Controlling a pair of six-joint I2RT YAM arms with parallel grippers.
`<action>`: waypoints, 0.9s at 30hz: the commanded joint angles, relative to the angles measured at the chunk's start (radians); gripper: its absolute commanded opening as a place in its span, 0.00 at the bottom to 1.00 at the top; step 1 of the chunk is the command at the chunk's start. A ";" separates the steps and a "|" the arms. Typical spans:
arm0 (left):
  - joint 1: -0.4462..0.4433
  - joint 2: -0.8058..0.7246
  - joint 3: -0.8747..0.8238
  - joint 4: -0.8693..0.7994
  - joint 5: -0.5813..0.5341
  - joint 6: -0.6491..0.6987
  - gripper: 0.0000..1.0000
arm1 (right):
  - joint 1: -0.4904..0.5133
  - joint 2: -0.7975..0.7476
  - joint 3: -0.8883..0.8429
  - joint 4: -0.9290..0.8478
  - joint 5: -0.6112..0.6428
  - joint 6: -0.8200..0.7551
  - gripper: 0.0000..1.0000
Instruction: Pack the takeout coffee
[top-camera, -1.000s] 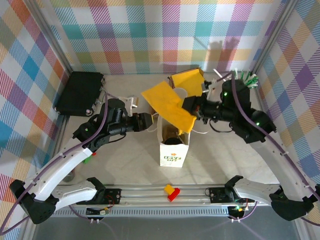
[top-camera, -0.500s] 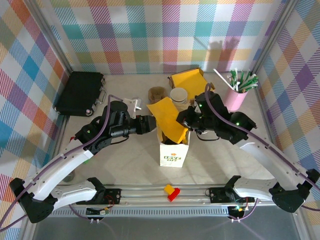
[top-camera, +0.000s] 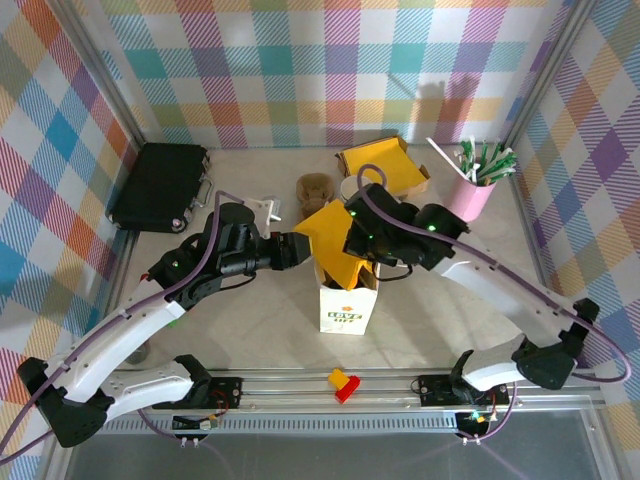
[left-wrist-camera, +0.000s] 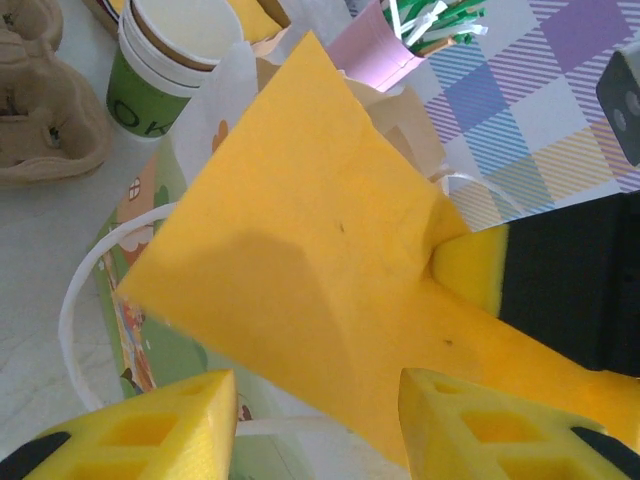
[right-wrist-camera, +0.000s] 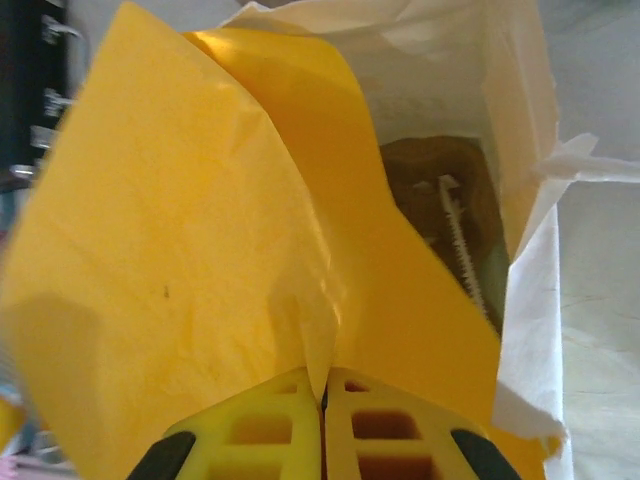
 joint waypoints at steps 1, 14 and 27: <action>-0.005 -0.025 -0.007 -0.016 -0.010 0.025 0.46 | 0.023 0.067 0.059 -0.148 0.103 -0.031 0.00; -0.006 -0.061 -0.023 -0.042 -0.038 0.039 0.46 | 0.060 0.217 0.151 -0.305 0.168 -0.054 0.00; -0.006 -0.065 -0.025 -0.052 -0.047 0.041 0.47 | 0.067 0.244 0.330 -0.338 0.166 -0.143 0.36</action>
